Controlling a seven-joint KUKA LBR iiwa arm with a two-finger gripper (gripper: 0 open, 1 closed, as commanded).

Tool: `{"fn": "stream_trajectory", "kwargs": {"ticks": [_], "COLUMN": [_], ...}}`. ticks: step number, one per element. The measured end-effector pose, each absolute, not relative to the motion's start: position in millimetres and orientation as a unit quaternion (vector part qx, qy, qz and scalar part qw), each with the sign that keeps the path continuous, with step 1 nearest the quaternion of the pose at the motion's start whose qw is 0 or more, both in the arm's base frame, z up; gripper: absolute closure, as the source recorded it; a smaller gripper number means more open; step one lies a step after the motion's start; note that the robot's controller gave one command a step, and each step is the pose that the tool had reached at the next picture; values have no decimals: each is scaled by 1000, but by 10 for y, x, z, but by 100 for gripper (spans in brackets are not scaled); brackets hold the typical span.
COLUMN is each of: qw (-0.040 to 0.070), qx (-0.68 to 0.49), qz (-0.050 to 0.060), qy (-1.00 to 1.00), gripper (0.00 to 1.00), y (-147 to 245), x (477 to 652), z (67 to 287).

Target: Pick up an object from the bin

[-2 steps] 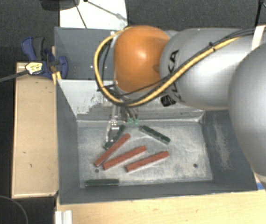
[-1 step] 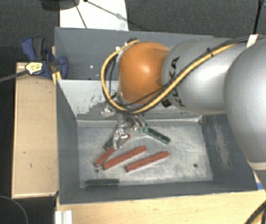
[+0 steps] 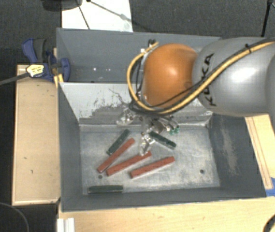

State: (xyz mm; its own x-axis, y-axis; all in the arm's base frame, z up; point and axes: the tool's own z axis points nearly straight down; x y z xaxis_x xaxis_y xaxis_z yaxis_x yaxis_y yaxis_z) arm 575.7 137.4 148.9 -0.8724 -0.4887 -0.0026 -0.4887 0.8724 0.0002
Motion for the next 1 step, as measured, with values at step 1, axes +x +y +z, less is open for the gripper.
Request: {"fn": "stream_trajectory", "kwargs": {"ticks": [1], "qw": [3], "qx": [-267], "qz": [0], "qy": [964], "gripper": [0], "y": [1484], "x": [5824], "z": [1347]}}
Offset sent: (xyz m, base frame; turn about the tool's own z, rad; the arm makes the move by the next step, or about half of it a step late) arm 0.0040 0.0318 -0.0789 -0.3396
